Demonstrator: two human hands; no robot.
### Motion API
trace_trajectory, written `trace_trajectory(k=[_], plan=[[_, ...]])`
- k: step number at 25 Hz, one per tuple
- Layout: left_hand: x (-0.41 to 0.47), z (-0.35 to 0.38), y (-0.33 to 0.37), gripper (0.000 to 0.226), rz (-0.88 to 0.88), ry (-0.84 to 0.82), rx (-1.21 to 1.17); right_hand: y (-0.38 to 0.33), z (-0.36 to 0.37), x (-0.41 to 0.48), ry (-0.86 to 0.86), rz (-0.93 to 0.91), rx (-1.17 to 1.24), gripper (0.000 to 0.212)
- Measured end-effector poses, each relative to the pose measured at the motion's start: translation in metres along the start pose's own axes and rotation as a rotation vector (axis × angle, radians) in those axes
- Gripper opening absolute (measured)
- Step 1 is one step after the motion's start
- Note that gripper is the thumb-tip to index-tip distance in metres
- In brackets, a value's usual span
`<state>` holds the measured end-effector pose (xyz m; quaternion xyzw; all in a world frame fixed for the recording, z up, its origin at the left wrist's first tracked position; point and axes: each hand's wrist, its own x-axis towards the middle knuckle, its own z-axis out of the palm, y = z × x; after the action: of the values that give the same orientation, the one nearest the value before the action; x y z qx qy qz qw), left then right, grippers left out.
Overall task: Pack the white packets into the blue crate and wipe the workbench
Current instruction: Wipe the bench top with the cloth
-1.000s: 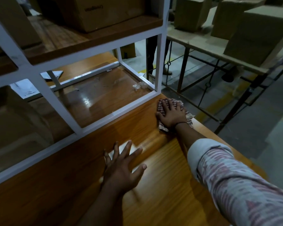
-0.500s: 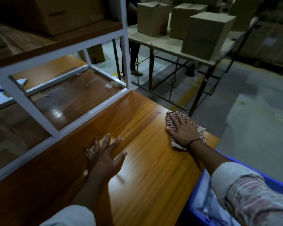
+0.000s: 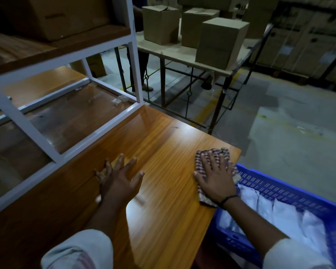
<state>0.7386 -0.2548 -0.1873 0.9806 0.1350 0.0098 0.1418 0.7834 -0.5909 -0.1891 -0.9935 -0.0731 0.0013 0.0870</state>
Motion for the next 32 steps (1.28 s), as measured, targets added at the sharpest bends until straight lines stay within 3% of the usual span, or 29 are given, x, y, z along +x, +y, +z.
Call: trace_trajectory(k=[5,9,15,20,24,29,32], plan=[[0.002,0.0,-0.001,0.072,-0.005,-0.013,-0.014,-0.081,0.01,-0.068,-0.047,-0.242,0.04,0.073],[0.004,0.001,-0.002,0.073,-0.027,-0.032,0.005,-0.083,0.011,-0.062,-0.065,-0.376,0.039,0.071],[0.006,0.002,-0.001,0.07,-0.03,-0.008,0.009,-0.027,0.004,0.088,-0.067,-0.066,-0.041,0.076],[0.005,-0.001,0.0,0.068,-0.044,-0.025,-0.011,-0.062,0.008,0.182,-0.098,-0.002,-0.022,0.078],[0.006,-0.005,0.001,0.068,-0.07,-0.048,-0.029,-0.131,0.016,0.202,-0.134,-0.199,-0.021,0.079],[0.007,-0.007,0.003,0.066,-0.074,-0.064,-0.025,-0.174,0.021,0.15,-0.191,-0.679,-0.074,0.083],[0.008,-0.009,0.004,0.066,-0.088,-0.06,-0.031,-0.151,0.026,0.188,-0.154,-0.624,-0.046,0.078]])
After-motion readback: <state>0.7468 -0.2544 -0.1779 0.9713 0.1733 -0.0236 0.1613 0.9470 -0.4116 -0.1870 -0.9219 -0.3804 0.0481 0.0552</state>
